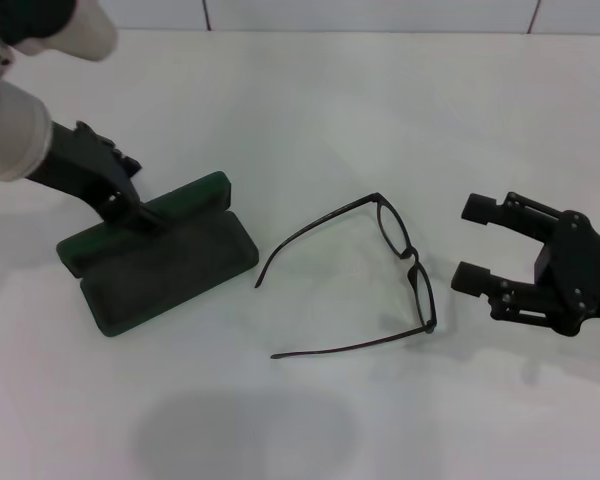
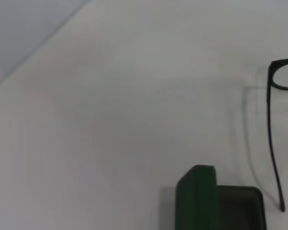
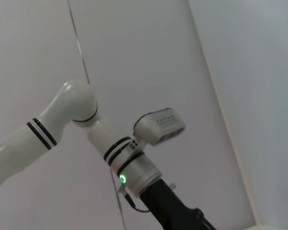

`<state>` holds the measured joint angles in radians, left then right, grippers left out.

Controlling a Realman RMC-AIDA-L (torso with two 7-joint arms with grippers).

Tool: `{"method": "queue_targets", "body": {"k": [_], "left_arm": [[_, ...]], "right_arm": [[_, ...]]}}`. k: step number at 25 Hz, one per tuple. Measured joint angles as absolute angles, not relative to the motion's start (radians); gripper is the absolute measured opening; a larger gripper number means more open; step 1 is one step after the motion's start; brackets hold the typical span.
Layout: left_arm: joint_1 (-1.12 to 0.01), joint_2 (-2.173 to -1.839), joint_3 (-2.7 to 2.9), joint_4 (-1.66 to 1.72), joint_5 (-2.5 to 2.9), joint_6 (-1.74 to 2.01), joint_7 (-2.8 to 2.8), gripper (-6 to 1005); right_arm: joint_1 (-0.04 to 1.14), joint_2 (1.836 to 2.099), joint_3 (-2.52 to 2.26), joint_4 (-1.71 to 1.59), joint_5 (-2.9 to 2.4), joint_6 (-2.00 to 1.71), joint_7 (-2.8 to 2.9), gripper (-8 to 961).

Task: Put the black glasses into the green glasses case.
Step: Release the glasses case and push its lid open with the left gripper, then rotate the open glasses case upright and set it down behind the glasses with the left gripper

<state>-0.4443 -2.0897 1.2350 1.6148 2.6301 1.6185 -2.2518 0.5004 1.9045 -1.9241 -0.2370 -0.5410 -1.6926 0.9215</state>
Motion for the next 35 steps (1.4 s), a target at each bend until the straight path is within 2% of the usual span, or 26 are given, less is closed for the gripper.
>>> {"method": "queue_targets", "body": {"k": [16,22,29,33,35], "left_arm": [[-0.535,-2.087,1.252,1.396,2.749,1.558,-2.346,603],[-0.534,-2.088,1.290,1.401,2.757,1.556,-2.348,371],[-0.539,-2.087,1.322,1.484,2.806,1.554,-2.346,258],[-0.570,-2.085,1.329,1.583,2.831,1.537,-2.326,194],[-0.591,-2.087,1.337,1.607,2.826,1.503,-2.282,194]], "right_arm": [[0.502,1.909,-1.927,-0.236,-0.543,-1.659,0.911,822],[0.497,1.912,-1.927,-0.236,-0.543,-1.658,0.910,819],[0.498,1.915,-1.929,-0.241,-0.574,-1.662,0.909,816],[0.522,1.936,-1.926,-0.247,-0.644,-1.668,0.919,814],[0.531,1.951,-1.928,-0.247,-0.660,-1.674,0.919,813]]}}
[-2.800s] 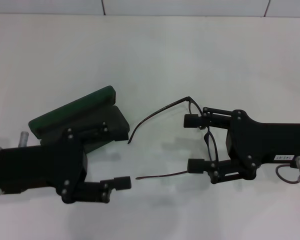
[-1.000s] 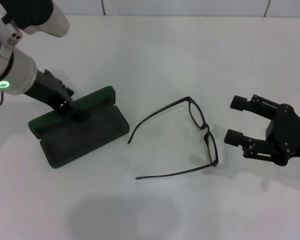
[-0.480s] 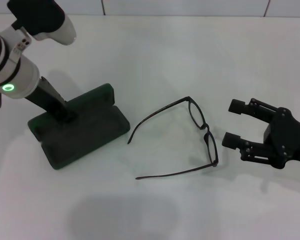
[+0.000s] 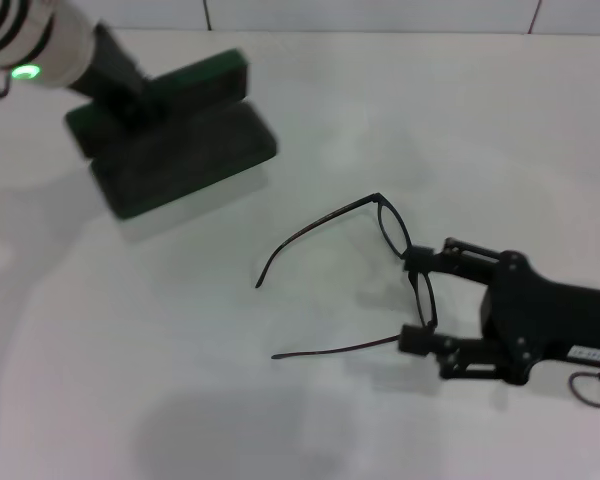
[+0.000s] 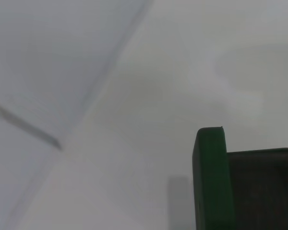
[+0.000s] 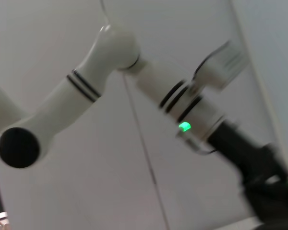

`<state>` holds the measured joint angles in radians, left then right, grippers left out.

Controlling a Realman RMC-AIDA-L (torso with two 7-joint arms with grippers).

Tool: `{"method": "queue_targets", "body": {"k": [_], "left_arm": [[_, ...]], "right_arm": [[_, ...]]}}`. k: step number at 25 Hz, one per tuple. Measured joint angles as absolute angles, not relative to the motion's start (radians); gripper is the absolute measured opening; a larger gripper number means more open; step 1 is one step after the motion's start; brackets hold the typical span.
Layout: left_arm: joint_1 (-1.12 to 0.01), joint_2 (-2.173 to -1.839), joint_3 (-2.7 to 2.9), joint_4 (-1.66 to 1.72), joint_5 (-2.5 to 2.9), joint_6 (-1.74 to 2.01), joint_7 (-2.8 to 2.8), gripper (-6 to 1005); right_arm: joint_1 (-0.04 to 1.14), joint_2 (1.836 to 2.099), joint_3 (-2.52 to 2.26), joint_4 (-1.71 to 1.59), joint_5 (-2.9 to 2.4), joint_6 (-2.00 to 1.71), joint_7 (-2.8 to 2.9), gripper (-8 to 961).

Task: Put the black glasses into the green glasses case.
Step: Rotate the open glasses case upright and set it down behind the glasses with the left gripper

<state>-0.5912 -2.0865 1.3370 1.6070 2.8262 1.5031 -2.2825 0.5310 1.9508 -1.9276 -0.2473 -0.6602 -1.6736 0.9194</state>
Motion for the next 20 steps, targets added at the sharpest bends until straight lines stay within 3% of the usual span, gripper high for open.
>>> {"method": "queue_targets", "body": {"k": [7,14,20], "left_arm": [[-0.659,-2.091,1.515,1.473,2.751,1.277,-2.159,194],[-0.805,-2.093,1.600,1.185,2.693,1.122,-2.143,194],[-0.836,-2.095,1.612,1.100,2.617,1.055,-2.084,193]], "right_arm": [[0.543,1.986,-1.929,-0.264,-0.713,-1.676,0.920,809],[0.528,1.999,-1.930,-0.261,-0.720,-1.677,0.920,806],[0.512,1.999,-1.923,-0.261,-0.721,-1.678,0.916,803]]}}
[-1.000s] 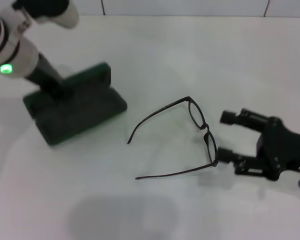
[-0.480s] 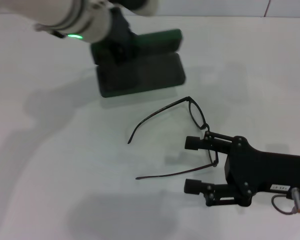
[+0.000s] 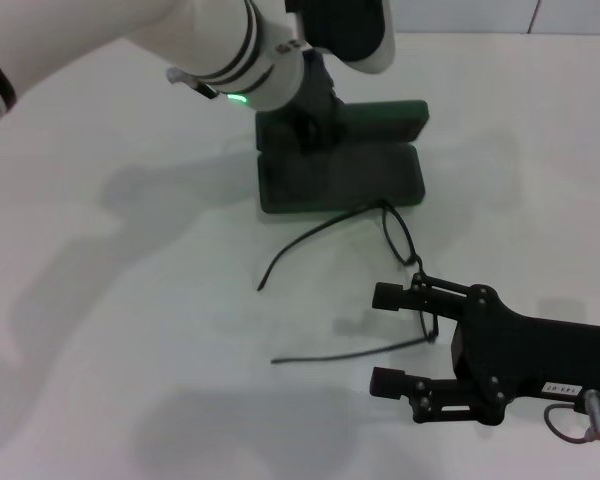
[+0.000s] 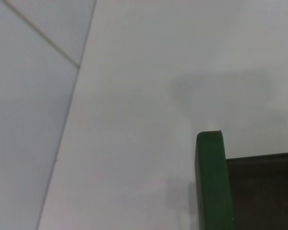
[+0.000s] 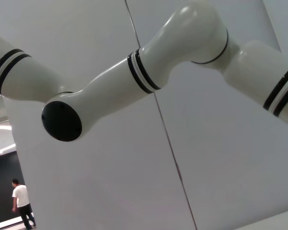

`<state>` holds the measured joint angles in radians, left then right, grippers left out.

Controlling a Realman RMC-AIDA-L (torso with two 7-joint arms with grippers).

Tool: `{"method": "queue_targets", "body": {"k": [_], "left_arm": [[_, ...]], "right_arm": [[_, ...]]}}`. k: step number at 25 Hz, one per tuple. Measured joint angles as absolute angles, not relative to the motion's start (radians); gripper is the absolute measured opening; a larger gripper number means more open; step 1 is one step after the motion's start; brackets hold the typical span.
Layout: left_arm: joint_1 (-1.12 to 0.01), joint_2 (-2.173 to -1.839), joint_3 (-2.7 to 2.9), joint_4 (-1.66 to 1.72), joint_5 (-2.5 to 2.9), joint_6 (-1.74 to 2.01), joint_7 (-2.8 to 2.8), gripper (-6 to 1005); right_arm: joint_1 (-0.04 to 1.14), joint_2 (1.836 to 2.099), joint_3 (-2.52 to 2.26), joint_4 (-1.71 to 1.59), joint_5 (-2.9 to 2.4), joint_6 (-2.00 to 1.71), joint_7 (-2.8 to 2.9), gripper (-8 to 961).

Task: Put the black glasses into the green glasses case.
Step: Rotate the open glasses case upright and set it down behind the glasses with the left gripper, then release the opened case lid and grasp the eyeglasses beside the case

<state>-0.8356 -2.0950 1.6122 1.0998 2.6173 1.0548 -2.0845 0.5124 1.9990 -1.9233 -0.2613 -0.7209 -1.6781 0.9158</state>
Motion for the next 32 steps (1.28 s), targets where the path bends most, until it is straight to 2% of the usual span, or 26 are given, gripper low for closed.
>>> {"method": "queue_targets", "body": {"k": [13,18,21,23,26,30,32], "left_arm": [[-0.834,-2.098,1.681,1.041,2.574,0.995,-2.064,193],[-0.832,-2.098,1.683,1.029,2.575,0.972,-2.072,276],[-0.827,-2.097,1.682,1.055,2.576,0.991,-2.086,406],[-0.818,-2.095,1.677,1.109,2.578,1.031,-2.123,407],[-0.752,-2.094,1.677,1.286,2.583,1.092,-2.206,409],[-0.527,-2.095,1.658,1.627,2.482,1.108,-2.218,384],[-0.425,-2.093,1.613,1.745,2.352,1.101,-2.180,367]], "right_arm": [[0.511,1.995,-1.922,-0.262,-0.719,-1.679,0.914,796],[0.508,1.992,-1.922,-0.257,-0.716,-1.680,0.916,794],[0.506,1.984,-1.921,-0.261,-0.714,-1.681,0.931,792],[0.503,1.973,-1.906,-0.266,-0.714,-1.676,0.965,791],[0.517,1.930,-1.876,-0.271,-0.730,-1.679,1.057,790],[0.552,1.841,-1.862,-0.315,-0.760,-1.779,1.172,788],[0.563,1.787,-1.826,-0.360,-0.767,-1.826,1.311,787]]}}
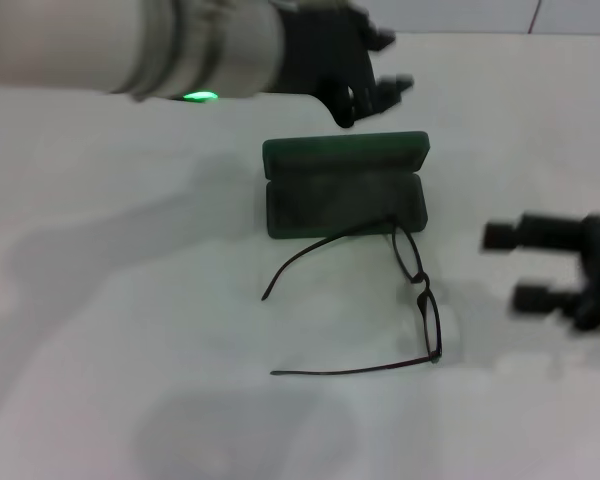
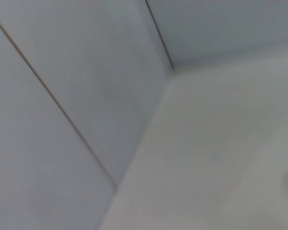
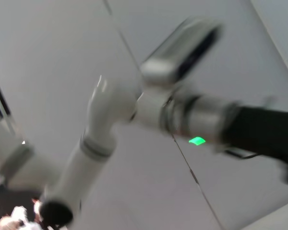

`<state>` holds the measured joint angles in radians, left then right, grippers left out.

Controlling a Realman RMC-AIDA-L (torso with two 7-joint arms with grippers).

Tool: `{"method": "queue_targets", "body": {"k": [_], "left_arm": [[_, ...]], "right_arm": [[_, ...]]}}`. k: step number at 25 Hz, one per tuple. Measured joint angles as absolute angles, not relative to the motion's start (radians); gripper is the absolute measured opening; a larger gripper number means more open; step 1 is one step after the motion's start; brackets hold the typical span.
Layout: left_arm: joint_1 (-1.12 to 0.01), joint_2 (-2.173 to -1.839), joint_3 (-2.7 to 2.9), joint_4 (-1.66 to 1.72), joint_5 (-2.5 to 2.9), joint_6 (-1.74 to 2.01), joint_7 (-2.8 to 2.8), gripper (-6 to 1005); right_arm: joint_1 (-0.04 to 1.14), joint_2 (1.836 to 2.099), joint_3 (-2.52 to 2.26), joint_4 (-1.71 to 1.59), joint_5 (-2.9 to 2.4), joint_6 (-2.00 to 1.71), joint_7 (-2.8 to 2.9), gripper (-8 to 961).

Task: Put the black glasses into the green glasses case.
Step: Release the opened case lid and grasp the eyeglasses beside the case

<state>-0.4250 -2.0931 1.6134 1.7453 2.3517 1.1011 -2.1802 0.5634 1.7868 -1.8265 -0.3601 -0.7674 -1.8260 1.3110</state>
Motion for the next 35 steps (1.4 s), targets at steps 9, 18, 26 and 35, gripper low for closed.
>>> {"method": "queue_targets", "body": {"k": [9,18,26,35], "left_arm": [[-0.118,-2.092,1.305,1.655,1.550,1.290,-1.696,293],[-0.150,-2.090,1.109,1.123,1.219,1.550,-1.430,257],[-0.225,-2.069,1.063,0.800,1.246,1.704,-1.196,249],[-0.262,-2.039,1.049,0.584,1.257,1.752,-1.068,241]], "right_arm": [[0.527,1.844,-1.396,-1.018,-1.506,-1.542,1.975,770],[0.666,2.017,-1.193,-1.295,-2.207,-1.697,2.445,767],[0.838,2.023,-1.353,-1.085,-2.362,-1.584,2.656,766],[0.914,2.027,-1.461,-0.912,-2.350,-1.470,2.716,767]]}}
